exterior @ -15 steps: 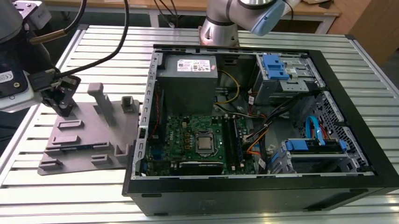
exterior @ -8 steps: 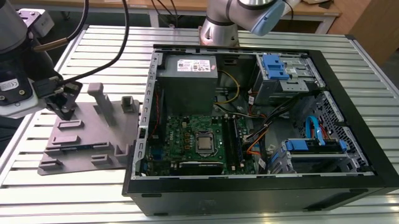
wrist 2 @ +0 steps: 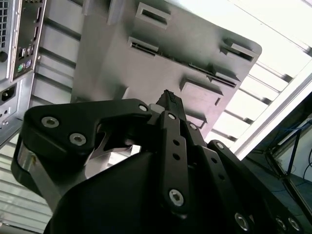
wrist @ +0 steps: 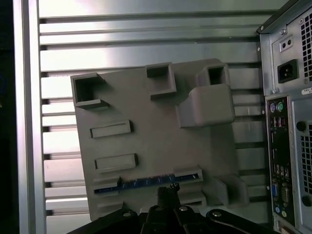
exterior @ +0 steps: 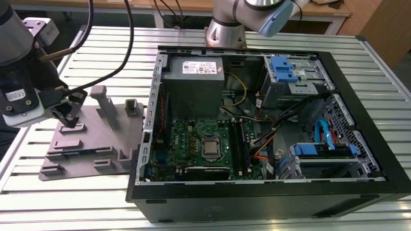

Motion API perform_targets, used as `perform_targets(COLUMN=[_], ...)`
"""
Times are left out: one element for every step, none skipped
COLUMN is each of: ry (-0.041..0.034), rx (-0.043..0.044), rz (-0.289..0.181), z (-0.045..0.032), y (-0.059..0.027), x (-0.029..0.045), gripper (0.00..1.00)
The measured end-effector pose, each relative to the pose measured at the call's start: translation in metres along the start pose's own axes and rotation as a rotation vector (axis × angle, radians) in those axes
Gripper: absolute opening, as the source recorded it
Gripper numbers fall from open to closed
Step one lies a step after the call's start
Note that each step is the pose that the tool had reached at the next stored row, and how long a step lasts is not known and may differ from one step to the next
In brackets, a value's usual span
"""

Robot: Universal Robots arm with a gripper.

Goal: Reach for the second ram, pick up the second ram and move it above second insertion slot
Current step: 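Reach for the second ram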

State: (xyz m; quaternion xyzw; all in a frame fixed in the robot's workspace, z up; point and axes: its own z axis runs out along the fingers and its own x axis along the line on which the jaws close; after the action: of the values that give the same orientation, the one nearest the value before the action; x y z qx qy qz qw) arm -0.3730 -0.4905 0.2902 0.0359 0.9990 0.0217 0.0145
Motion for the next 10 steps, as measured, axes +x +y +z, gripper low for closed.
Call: perform_targets(ry=[0.0000,0.0000,0.0000,0.0000,-0.0001,0.0000,-0.0001,0.0000,0.0000,-0.0001], rx=[0.0000,-0.0001,0.0000,-0.0001,-0.0001,-0.0001,-0.0001,-0.0001,-0.0001,-0.0001], rz=[0.000,0.000,0.000,0.000,0.000,0.000,0.000,0.000,0.000,0.000], z=[0.0015,0.0030,0.0045,0.0059,0.0073,0.0088,0.0103,0.0119,0.0136,0.0155], y=[-0.0001,-0.0002,-0.0002,-0.0003,-0.0003,-0.0004,-0.0005,-0.0005,-0.0006,-0.0007], x=[0.0001,0.0002,0.0003,0.0004,0.0005,0.0006,0.0007,0.0008,0.0009,0.0012], gripper=[0.07,0.07,0.07,0.07,0.07,0.07,0.07,0.07,0.07,0.07])
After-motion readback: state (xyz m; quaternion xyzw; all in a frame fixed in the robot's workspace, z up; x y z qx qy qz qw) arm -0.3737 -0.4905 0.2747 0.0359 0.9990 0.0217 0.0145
